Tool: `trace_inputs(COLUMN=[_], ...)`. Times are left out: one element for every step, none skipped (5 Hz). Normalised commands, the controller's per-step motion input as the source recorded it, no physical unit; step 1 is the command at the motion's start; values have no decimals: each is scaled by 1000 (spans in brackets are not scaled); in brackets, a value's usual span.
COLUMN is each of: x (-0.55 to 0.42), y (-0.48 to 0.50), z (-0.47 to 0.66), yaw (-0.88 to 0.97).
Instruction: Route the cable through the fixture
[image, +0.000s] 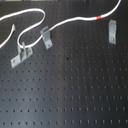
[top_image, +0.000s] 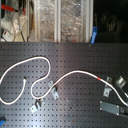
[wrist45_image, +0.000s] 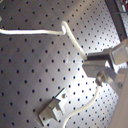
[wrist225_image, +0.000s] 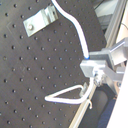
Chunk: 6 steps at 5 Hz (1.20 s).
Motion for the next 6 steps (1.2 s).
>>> trace_inputs(x=[-70, -6, -56, -126, -99, -118], y=[11, 9, -117, -191, -198, -207], z=[-2, 0, 196, 252, 245, 253], yaw=[-49, 69, 217, 206, 226, 129])
